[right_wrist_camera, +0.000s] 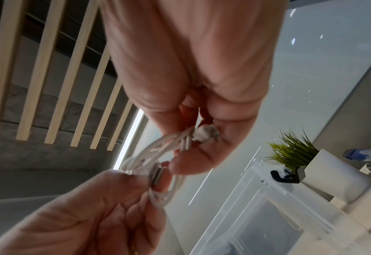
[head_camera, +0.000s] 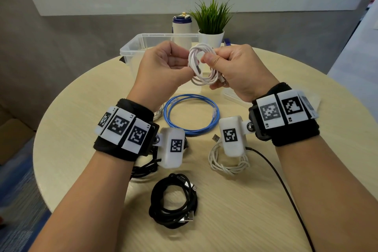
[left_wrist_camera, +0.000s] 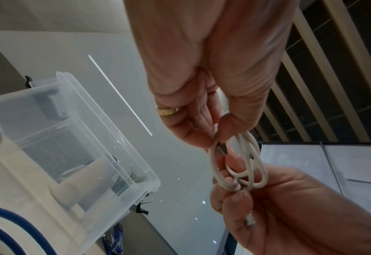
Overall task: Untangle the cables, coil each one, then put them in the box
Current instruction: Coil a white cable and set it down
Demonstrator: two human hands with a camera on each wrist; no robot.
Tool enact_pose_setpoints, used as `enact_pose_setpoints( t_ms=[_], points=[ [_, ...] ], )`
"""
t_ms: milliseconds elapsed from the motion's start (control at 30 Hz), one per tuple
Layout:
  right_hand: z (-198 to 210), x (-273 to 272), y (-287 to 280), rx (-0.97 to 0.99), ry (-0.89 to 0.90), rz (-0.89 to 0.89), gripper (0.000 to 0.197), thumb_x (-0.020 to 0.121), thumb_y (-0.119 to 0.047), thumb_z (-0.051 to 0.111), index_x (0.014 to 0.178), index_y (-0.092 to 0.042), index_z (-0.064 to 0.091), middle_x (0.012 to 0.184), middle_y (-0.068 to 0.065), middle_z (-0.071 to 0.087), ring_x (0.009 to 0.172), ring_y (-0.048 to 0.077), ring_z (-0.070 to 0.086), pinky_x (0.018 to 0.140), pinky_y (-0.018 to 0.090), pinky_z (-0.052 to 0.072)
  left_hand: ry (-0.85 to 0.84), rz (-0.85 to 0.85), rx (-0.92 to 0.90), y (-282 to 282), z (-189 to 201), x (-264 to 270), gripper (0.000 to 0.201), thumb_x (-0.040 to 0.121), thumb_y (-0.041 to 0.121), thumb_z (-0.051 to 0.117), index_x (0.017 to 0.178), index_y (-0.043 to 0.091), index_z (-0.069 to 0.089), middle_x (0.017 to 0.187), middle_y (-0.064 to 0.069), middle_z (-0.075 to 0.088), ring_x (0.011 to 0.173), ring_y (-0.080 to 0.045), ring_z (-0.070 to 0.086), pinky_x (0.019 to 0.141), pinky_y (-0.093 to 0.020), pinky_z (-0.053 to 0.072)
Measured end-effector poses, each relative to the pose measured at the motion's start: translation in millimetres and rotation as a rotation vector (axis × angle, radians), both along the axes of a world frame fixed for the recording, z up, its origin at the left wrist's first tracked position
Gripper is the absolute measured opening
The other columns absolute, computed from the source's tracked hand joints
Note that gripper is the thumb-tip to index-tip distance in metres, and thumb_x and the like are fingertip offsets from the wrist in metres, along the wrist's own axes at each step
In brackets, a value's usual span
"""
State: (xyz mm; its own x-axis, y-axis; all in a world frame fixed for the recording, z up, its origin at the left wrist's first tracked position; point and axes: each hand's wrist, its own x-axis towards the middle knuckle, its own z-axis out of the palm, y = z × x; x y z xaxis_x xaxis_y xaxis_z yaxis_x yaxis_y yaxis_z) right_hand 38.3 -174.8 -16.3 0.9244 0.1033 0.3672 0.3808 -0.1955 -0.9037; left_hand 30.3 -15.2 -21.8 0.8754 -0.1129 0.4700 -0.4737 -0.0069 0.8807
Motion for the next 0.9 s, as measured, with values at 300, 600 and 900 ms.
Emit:
enact_pose_setpoints(
  t_ms=[300,600,900],
  points=[
    [1.3,1.0,-5.1,0.042,-0.018,0.042,0.015,0.092,-0.015,0.061,0.1,-0.007,0.07,0.067,0.003,0.056,0.051,0.009,0.052,0.046,0.022,0.045,0.131,-0.135,-0.12,1.2,3.0,0.1,0.026,0.075,-0.011,0.061,0.083,0.013,0.059,0.07,-0.002,0.071,0.068,-0.021,0.061,0.063,-0.026,0.046],
    [2.9,-0.5,-9.0,0.011,-0.001,0.111,0.016,0.092,-0.014,0.059,0.104,-0.01,0.069,0.083,0.028,0.06,0.063,0.022,0.054,0.046,0.021,0.045,0.152,-0.287,-0.1,7.2,0.0,0.1,0.021,0.075,0.005,0.06,0.095,0.012,0.063,0.074,0.001,0.072,0.067,-0.011,0.066,0.063,-0.017,0.045],
    [-0.3,0.0,-4.3,-0.09,-0.089,0.087,0.02,0.091,-0.01,0.06,0.11,-0.006,0.068,0.087,0.028,0.068,0.073,0.04,0.064,0.056,0.035,0.052,0.227,-0.262,-0.024,4.0,3.5,-4.8,0.015,0.079,0.023,0.067,0.066,0.019,0.06,0.06,0.006,0.061,0.066,-0.011,0.057,0.066,-0.026,0.035]
  ],
)
